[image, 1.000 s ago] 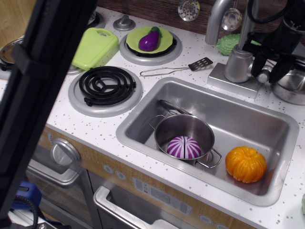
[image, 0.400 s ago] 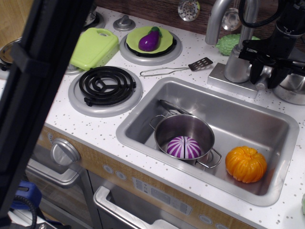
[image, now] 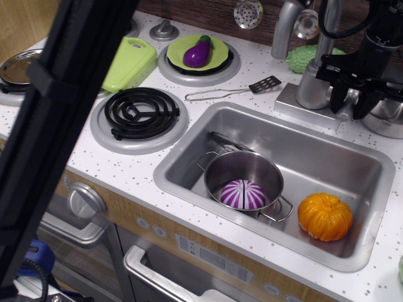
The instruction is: Turn lever vertical to front
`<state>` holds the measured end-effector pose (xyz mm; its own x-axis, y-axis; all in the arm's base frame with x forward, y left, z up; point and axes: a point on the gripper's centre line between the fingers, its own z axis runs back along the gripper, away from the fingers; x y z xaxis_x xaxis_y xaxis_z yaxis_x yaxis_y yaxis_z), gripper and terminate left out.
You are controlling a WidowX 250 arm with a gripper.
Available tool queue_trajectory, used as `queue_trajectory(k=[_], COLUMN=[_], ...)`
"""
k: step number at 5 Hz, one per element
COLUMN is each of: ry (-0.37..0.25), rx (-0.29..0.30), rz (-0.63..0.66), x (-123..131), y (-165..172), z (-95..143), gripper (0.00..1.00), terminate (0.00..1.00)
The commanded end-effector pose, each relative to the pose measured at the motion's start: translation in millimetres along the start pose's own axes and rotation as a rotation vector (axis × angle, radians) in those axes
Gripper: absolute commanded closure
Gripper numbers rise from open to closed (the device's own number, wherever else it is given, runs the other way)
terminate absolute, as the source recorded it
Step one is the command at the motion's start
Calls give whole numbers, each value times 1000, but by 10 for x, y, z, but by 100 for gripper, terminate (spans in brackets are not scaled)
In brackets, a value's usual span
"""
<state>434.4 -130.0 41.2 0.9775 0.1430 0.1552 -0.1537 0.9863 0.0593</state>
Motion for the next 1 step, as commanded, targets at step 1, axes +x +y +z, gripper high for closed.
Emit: queue_trajectory(k=[1], ry=[-35], rx=[-27], rz=[-10], x=[71], y=[-82], z=[153], gripper=[0], terminate=[100])
